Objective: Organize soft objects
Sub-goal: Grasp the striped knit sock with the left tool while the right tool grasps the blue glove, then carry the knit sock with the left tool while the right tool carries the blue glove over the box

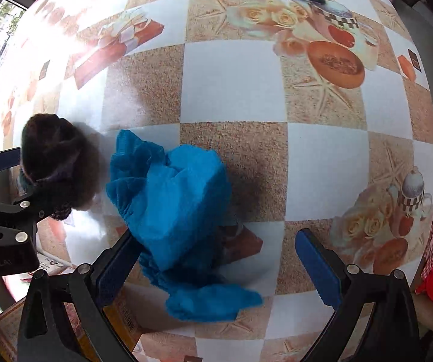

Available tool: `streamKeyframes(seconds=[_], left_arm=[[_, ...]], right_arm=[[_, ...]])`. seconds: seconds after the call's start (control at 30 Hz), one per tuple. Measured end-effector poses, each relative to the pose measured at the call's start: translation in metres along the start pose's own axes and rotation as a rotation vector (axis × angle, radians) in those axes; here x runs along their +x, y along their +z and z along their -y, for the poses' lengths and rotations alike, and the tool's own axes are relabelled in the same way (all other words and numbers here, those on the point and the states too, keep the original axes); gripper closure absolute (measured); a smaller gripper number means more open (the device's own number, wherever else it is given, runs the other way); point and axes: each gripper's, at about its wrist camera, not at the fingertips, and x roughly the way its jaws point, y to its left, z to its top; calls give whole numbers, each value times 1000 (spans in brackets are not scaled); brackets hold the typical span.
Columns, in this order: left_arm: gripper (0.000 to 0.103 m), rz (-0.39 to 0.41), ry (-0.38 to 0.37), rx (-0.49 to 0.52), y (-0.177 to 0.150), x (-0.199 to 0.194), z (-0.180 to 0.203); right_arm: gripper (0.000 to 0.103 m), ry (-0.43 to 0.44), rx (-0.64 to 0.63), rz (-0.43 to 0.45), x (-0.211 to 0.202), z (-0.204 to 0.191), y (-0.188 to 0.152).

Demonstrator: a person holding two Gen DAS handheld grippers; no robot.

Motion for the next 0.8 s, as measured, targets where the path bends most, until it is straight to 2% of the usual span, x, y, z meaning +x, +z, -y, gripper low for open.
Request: streamKeyframes(seconds=[0.1, 0.33, 0.4, 0.5, 0.53, 0.57, 0.6, 0.63, 0.67, 0.73, 0.8], left_arm=[[0, -14, 12, 0, -1, 10, 2], [0, -13, 15, -29, -4, 4, 9], [0, -28, 14, -31, -9, 10, 2], [1, -30, 10, -34, 6, 14, 1], [5, -21, 10, -21, 9, 12, 2], [13, -6, 11, -2, 9, 8, 4], [20, 8, 13, 23, 12, 3, 9], [38, 23, 15, 47, 14, -1, 12], [58, 34, 21, 69, 15, -5, 15], [63, 36, 11, 77, 19, -10, 18], [67, 54, -3, 58, 21, -16, 15]], right_arm=[[0, -67, -43, 19, 2, -6, 2], [0, -62, -17, 49, 5, -6, 1], [0, -64, -26, 32, 6, -3, 3], [0, -57, -40, 27, 5, -12, 5], [5, -66, -60, 34, 4, -15, 12], [8, -73, -87, 45, -2, -23, 14], [16, -76, -116, 58, -3, -28, 14], [26, -80, -140, 71, -6, -31, 13], [32, -83, -159, 82, -9, -33, 14], [61, -80, -176, 98, -15, -34, 16], [74, -28, -156, 90, -20, -28, 21]])
